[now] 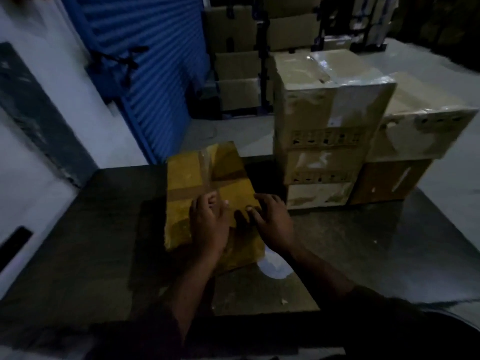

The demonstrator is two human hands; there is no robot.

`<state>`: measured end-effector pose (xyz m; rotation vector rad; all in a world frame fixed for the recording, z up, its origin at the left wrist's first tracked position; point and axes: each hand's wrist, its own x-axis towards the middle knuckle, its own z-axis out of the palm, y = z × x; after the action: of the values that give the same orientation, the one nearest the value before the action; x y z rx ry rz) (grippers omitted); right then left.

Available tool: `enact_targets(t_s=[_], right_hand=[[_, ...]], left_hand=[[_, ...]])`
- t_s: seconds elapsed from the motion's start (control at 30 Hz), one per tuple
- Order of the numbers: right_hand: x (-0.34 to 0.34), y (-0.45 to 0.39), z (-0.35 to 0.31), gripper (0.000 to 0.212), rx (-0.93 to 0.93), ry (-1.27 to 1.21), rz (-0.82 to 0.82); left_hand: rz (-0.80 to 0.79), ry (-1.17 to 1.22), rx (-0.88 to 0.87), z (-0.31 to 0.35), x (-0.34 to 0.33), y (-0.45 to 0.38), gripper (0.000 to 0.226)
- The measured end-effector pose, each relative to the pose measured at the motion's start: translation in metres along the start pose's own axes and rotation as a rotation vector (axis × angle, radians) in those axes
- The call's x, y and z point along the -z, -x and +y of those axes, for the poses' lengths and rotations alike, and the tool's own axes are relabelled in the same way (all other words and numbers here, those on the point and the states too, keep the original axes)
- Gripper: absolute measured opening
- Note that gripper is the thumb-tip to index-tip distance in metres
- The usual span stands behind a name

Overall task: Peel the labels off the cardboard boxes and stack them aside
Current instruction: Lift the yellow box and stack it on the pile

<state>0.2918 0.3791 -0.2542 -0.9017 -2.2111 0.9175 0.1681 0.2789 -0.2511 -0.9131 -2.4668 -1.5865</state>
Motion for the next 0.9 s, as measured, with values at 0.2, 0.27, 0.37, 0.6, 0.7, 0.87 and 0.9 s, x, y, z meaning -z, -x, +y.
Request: enact_targets(t_s=[0.2, 0.27, 0.37, 0.6, 0.7, 0.87, 0.9], right_hand=[[-0.047, -0.023, -0.001, 0.072, -0.201, 0.139, -0.113], [-0.054, -0.019, 0.004, 0.073, -0.273, 0.096, -0.045], [-0.054, -0.014, -0.002, 0.053, -0.286, -0.003, 0.03], [-0.044, 0.0, -0.037, 0.052, -0.206, -0.125, 0.108], [-0.03, -0.005, -0.074, 0.055, -0.14, -0.174, 0.22], [0.001, -0.028, -0.136, 0.071, -0.007, -0.166, 0.379], [0.009, -0.032, -0.148, 0.072, 0.018, -0.184, 0.405]], left_hand=[[-0.03, -0.21, 0.258, -0.07, 0.052, -0.048, 0.069], [-0.138, -0.156, 0.393, -0.093, 0.056, -0.053, 0.078], [-0.268, 0.052, 0.509, -0.115, 0.058, -0.049, 0.078], [-0.248, 0.229, 0.52, -0.093, 0.084, -0.067, 0.068], [-0.23, 0.339, 0.476, -0.073, 0.11, -0.085, 0.059], [-0.151, 0.586, 0.36, -0.023, 0.155, -0.114, 0.045], [-0.124, 0.612, 0.32, -0.01, 0.163, -0.12, 0.041]])
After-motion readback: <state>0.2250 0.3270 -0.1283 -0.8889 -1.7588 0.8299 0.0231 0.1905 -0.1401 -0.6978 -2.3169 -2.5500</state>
